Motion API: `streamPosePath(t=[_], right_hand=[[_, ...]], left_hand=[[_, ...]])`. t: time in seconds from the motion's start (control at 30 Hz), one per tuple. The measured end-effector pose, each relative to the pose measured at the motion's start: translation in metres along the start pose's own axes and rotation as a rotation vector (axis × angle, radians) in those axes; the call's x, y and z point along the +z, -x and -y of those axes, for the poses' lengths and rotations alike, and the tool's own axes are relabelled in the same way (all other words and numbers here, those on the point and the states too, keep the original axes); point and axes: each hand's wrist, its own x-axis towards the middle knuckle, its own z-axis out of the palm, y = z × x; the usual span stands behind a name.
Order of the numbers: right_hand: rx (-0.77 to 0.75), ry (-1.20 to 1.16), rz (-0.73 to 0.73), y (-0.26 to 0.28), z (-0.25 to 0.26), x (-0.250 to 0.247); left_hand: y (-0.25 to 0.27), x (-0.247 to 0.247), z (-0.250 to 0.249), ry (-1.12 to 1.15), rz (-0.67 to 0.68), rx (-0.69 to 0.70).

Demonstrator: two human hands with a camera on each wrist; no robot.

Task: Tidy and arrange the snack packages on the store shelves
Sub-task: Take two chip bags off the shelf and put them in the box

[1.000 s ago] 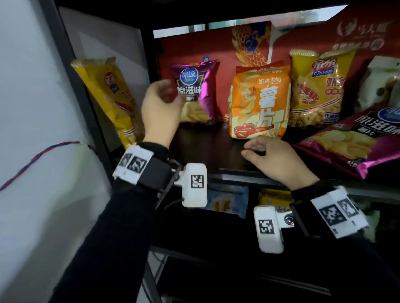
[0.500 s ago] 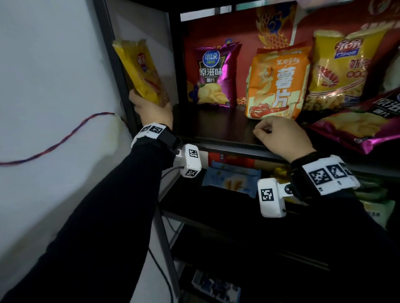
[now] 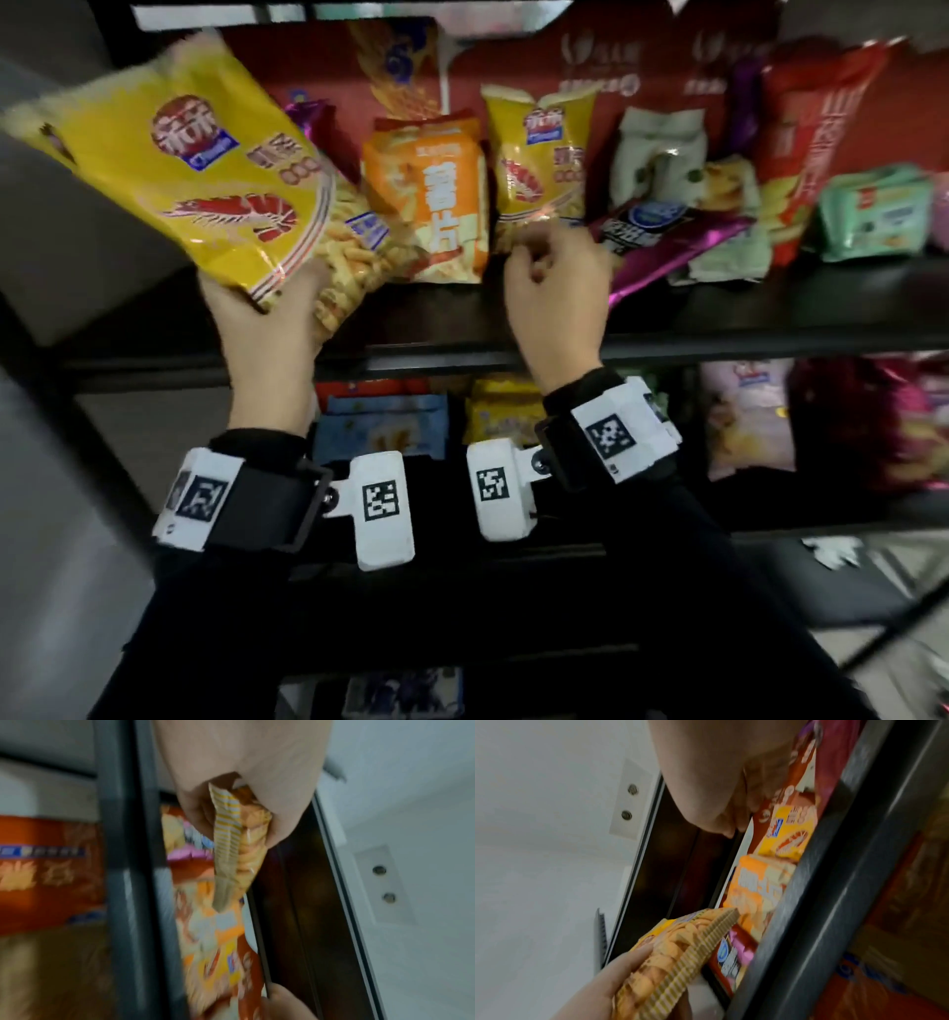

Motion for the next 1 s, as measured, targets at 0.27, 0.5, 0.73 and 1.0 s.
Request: streamPosePath(t=[0.27,0.5,0.73,1.0], right_hand=[[0.716,-0.318,-0.339,-0.046,-0.041,-0.030],[0.945,-0.513,-0.044,-0.059,-0.061,-0.028],[0.915,-0.792,-0.234,-0.032,-0.037,-0.053],[0.654,-1.002,0.151,0.012,-0.017,-0.075]], left_hand=[[0.015,0.026,0.023,-0.142,0.221,-0.023],[0.015,0.022,0.027,-0.182,0.335,-0.002],[0.021,0.020,0.025,-0.087,0.331,0.019],[0.039,-0.025,0.010,0.040,0.324,-0.155]])
